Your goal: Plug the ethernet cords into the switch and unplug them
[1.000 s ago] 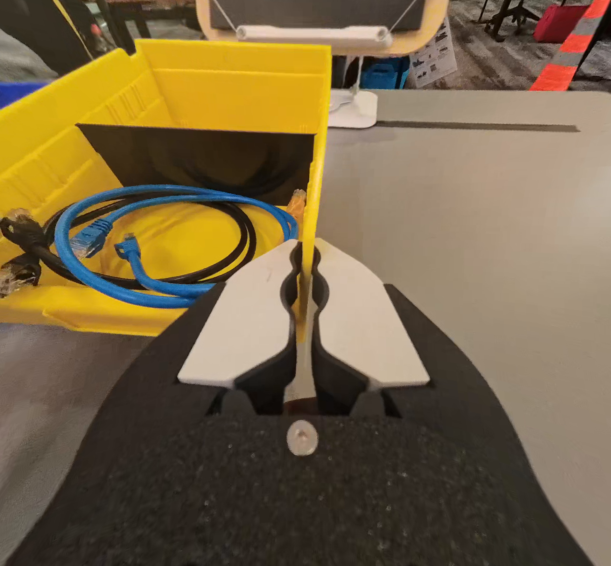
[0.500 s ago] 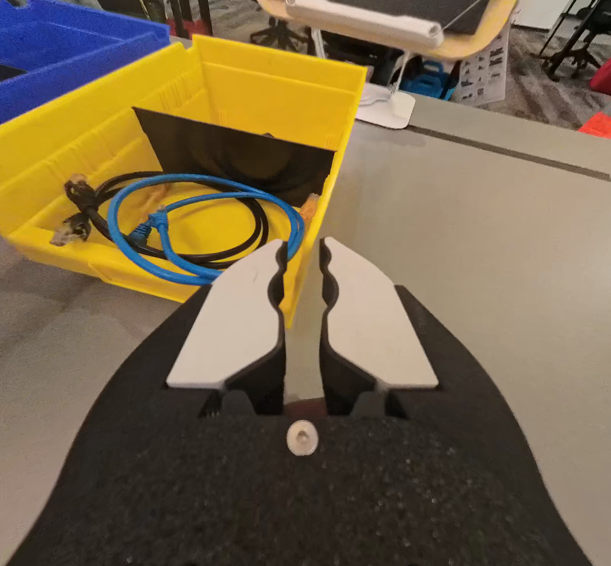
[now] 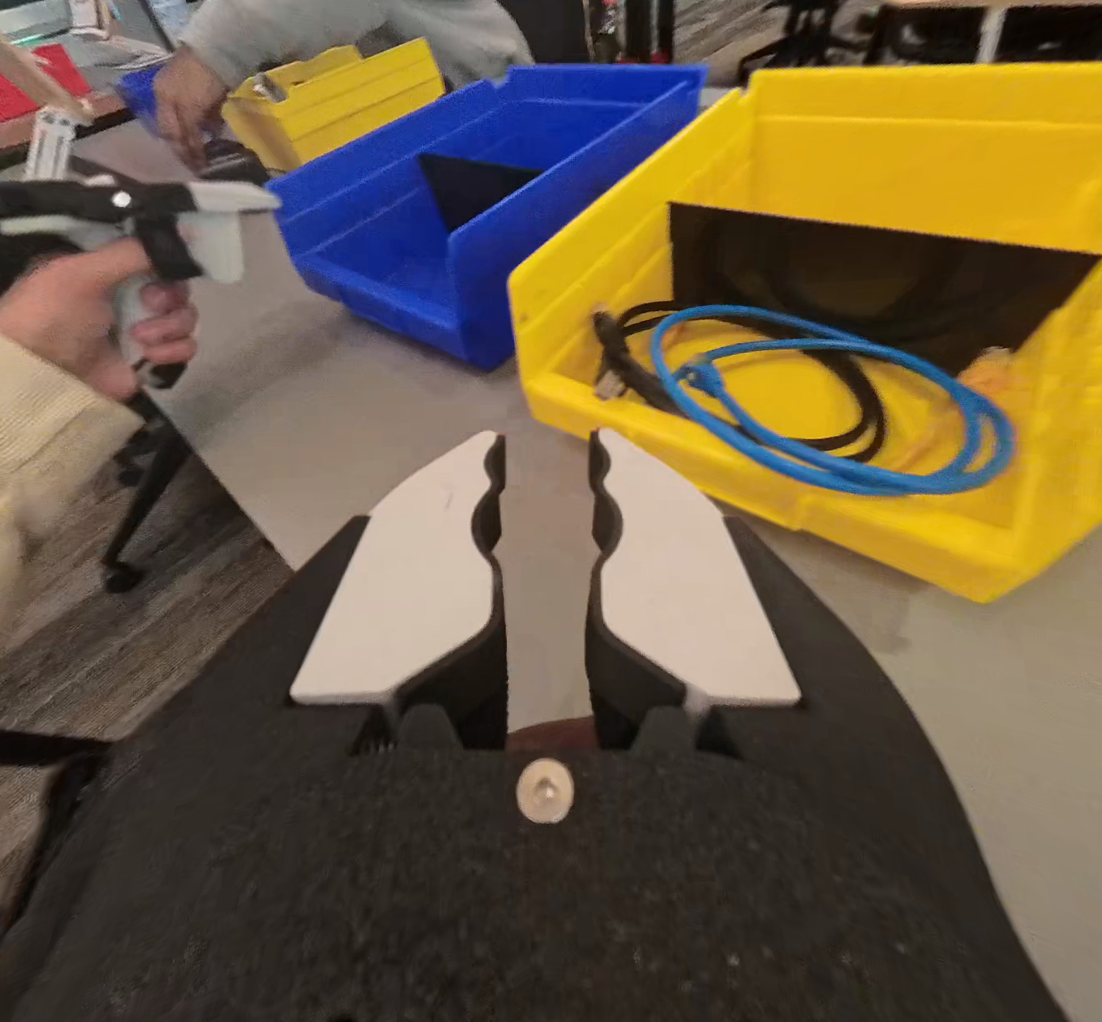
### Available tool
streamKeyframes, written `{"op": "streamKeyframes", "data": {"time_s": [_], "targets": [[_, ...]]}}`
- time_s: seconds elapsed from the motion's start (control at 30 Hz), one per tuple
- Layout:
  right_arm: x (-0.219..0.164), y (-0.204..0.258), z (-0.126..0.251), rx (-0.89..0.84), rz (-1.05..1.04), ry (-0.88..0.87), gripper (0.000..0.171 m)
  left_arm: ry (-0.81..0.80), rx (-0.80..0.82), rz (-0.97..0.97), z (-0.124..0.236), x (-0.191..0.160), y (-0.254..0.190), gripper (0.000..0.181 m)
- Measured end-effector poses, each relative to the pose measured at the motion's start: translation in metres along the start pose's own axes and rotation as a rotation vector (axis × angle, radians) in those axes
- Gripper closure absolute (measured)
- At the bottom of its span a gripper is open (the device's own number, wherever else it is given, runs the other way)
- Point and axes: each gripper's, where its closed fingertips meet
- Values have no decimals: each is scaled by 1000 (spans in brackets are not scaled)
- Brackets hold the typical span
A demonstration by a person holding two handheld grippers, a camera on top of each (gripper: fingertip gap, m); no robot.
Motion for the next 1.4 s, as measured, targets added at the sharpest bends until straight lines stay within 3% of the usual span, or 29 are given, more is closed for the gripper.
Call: {"op": "streamKeyframes", "data": {"time_s": [0.17,0.27,0.3,0.43,0.6,0.73,0.83,0.97,1.07,1.1,1.13,1.17,1.3,1.4], "targets": [[-40,50,-32,128,59,134,144,14,18,-72,-33,4,11,142],[-44,64,-47,143,118,164,144,67,-19,-132,-40,-10,3,176],[-41,67,-54,140,134,161,144,66,5,-150,-40,-10,3,177],[-21,73,-89,81,124,130,143,114,76,-183,-18,-21,-2,177],[-12,63,-130,-121,76,137,117,154,99,-168,34,-44,-13,176],[1,55,-124,-286,123,72,142,161,83,-180,56,-53,-17,174],[11,73,-110,-241,166,-1,131,164,127,-181,60,-53,-9,176],[19,57,-92,-301,188,-66,132,164,123,-146,58,-52,-6,176],[12,39,-113,-292,125,0,133,158,129,-166,57,-51,-4,176],[4,34,-125,-280,110,55,140,154,129,-172,56,-51,-4,176],[-8,31,-136,-260,85,138,160,149,129,-178,56,-51,-4,176],[-13,27,-139,-273,77,176,160,146,123,-184,56,-51,-5,176],[-4,25,-132,-300,86,165,163,117,117,-229,61,-43,-13,176],[23,21,-108,-300,82,87,165,54,96,-251,73,-20,-35,176]]}}
Point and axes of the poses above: each gripper's, where its closed fingertips meet, z back along the fingers, x out of its top, y = z × x across the jaws, and after that the axes turned 13 degrees about x, right-handed
